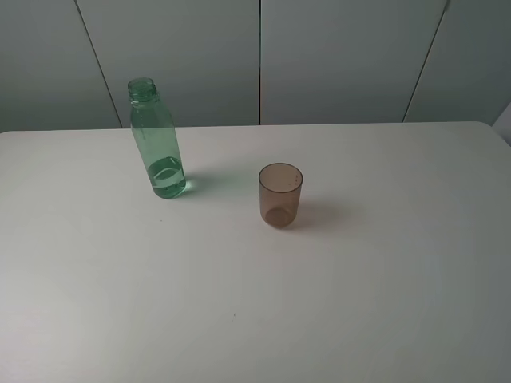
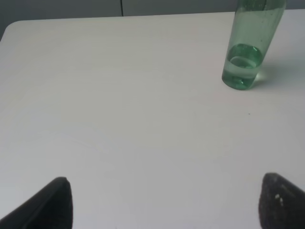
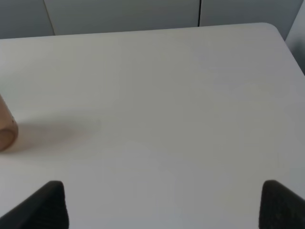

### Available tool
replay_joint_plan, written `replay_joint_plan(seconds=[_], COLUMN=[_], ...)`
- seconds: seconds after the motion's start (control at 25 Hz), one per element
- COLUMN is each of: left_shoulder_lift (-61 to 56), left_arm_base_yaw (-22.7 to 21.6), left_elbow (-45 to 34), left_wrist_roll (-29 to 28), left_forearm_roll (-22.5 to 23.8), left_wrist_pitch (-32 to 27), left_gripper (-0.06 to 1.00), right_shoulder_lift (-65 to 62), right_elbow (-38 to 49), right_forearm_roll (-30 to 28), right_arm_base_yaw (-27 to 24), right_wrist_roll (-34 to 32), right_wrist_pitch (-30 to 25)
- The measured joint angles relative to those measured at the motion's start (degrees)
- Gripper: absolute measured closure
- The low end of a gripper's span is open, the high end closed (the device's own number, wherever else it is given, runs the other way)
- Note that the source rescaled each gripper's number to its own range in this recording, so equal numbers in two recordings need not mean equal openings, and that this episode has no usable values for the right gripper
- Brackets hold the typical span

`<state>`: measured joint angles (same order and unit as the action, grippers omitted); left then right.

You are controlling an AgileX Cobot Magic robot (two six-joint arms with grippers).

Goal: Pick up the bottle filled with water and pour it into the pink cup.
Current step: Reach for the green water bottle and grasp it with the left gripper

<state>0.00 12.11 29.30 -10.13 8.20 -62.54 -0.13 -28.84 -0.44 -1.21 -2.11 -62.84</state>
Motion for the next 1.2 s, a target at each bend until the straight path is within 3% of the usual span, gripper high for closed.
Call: replay_joint_plan(seconds=[0.92,1.08,1.2], left_shoulder_lift=[3.2,14.9,23.2], left_arm_base_yaw=[0.0,0.0,0.0], left_elbow=[0.2,2.7,4.8], left_wrist_roll=[2.0,4.0,4.6], left_forearm_roll=[-0.1,-0.7,-3.1], left_wrist_pitch=[0.3,5.1,14.3], left_gripper=[-0.06,-0.06,-0.06], right_shoulder_lift=[0.0,0.0,0.0], right_elbow=[0.0,0.0,0.0], right_forearm_roll=[0.0,0.0,0.0], right_arm_base_yaw=[0.0,0.0,0.0], right_wrist_roll=[0.0,0.0,0.0], right_wrist_pitch=[0.0,0.0,0.0])
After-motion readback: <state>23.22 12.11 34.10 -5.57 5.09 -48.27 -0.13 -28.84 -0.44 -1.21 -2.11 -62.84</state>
